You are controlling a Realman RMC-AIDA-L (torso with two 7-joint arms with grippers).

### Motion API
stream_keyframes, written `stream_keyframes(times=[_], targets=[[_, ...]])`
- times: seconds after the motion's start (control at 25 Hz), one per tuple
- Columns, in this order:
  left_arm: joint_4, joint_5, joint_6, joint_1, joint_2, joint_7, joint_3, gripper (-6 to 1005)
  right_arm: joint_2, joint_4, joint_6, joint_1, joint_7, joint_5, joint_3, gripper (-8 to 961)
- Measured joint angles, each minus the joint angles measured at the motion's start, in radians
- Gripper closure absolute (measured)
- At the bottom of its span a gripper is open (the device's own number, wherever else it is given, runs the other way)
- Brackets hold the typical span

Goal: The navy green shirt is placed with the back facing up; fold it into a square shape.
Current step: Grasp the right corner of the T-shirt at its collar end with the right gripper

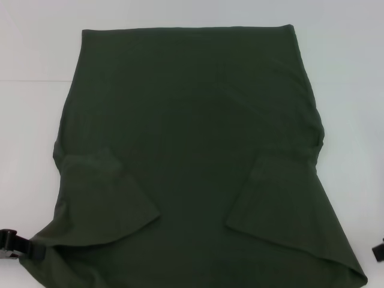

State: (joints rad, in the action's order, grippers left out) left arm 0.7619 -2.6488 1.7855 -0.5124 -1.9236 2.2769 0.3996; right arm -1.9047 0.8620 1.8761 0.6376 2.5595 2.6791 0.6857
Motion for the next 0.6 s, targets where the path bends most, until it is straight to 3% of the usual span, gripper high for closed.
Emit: stream_keyframes(times=[0.12,0.44,0.6], targets=[[0.001,0.000,0.000,0.000,0.000,0.000,0.000,985,-0.005,-0.034,-0.038,-0.003,-0.011,0.001,0.022,127],[0.001,0.002,-0.008,0.000,-0.005,0.000,-0.002,985,-0.062,-0.046,-0.090,-0.005,-0.052,0.003,0.034,128],[0.001,0.003,-0.008,0.001,-0.007,-0.001,-0.002,985,-0.078,-0.046,-0.114,-0.006,-0.055,0.020,0.056,128]])
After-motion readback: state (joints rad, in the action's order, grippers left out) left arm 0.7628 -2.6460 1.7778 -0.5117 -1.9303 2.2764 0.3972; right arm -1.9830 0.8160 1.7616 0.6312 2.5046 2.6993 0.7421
